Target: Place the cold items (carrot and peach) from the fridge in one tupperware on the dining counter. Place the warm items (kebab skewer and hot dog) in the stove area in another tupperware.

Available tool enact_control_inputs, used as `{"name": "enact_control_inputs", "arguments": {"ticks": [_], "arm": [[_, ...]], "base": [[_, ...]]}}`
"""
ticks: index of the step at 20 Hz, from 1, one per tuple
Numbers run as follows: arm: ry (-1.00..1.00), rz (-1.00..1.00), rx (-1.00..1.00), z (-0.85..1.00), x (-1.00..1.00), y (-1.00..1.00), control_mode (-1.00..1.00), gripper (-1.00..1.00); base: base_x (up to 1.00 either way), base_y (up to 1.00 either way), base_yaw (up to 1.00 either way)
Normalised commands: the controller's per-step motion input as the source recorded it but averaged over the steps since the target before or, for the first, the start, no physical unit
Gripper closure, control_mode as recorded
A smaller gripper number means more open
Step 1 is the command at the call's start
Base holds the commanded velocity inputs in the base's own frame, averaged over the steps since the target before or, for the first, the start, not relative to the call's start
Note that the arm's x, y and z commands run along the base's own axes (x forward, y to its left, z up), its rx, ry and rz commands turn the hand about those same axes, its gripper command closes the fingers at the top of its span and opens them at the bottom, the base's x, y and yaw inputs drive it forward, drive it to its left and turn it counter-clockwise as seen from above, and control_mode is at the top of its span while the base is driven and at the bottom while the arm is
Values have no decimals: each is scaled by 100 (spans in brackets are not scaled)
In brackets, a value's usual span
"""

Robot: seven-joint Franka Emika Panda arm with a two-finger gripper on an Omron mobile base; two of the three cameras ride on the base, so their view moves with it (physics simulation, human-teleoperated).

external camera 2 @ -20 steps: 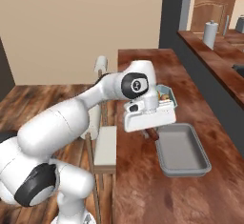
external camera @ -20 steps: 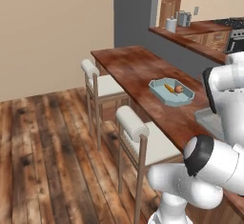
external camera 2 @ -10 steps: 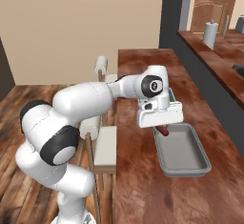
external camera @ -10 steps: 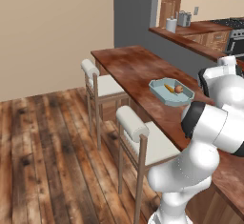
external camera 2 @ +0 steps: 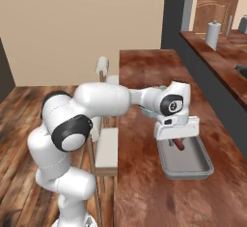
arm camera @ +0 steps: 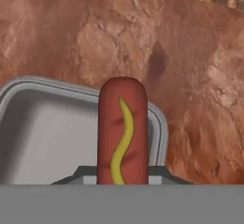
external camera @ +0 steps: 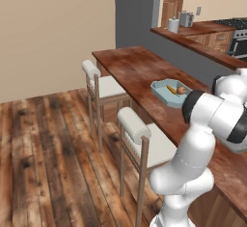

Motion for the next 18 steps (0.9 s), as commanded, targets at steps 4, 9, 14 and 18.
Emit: {"name": "enact_control_inputs", "arguments": {"ticks": [4,9,14,18], "arm": [[-21,0,7,-16,15,-19,-100,100],[-12,1,0,-30,38,0,-100,100],[-1,1,-1,-42,53,-1,-100,100],[-1,0,0,-51,42,-17,-100,100]], "base": [[0,0,0],[0,0,0],[0,0,0],[0,0,0]]}}
